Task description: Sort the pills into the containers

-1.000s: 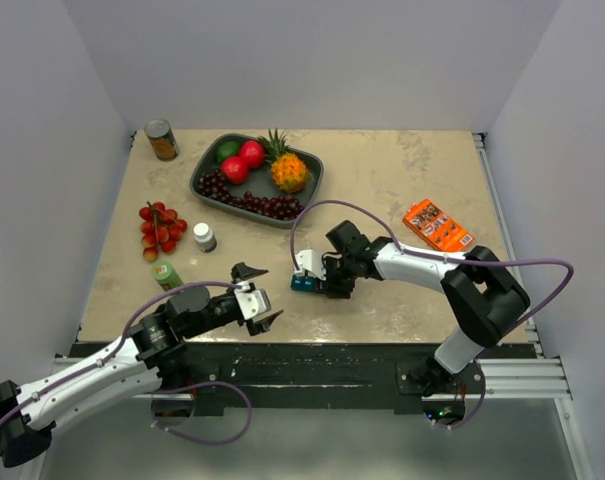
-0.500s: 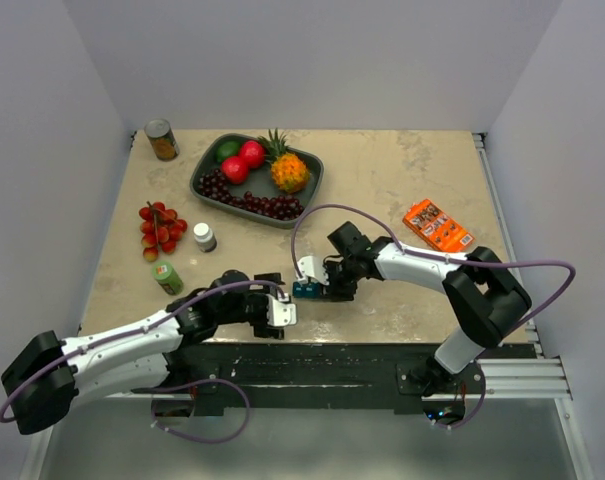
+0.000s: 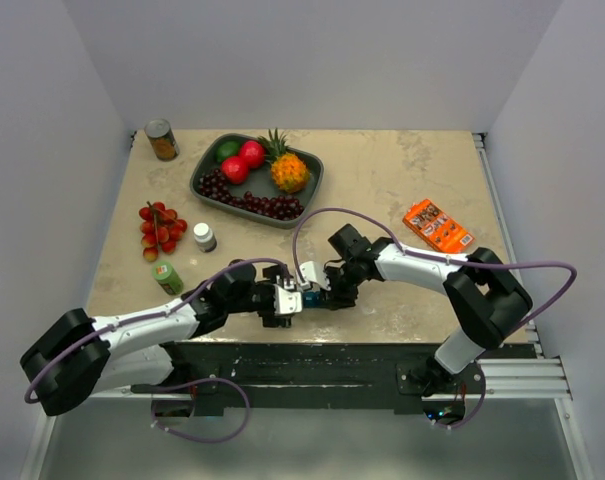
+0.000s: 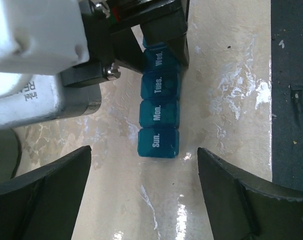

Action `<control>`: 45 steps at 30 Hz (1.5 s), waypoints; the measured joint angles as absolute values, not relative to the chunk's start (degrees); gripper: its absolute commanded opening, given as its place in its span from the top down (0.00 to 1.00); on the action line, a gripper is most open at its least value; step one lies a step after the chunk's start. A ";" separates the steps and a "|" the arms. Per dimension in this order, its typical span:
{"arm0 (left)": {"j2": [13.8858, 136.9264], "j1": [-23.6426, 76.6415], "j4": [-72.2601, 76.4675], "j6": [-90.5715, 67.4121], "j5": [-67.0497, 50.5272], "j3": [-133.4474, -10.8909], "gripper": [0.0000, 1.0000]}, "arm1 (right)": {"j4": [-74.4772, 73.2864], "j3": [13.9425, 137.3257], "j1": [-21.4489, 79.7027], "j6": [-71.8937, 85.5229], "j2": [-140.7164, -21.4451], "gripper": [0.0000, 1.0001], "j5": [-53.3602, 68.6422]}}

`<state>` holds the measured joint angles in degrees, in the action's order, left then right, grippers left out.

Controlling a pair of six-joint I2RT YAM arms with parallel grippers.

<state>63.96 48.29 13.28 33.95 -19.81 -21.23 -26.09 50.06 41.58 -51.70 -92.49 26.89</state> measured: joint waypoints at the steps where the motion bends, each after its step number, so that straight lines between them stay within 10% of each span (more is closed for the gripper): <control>1: 64.36 48.29 13.63 33.89 -19.92 -21.23 0.09 | -26.33 50.06 41.58 -51.72 -92.47 0.73 27.29; 30: 70.78 48.29 15.86 33.56 -22.76 -23.70 0.26 | -27.86 50.06 41.56 -51.77 -85.84 0.76 32.56; 45: 70.61 48.29 13.72 33.69 -22.33 -24.27 0.66 | -27.83 50.06 41.50 -51.77 -85.84 0.76 32.53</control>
<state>70.61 48.29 13.72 33.69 -22.33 -24.27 -27.83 50.06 41.50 -51.77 -85.84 32.53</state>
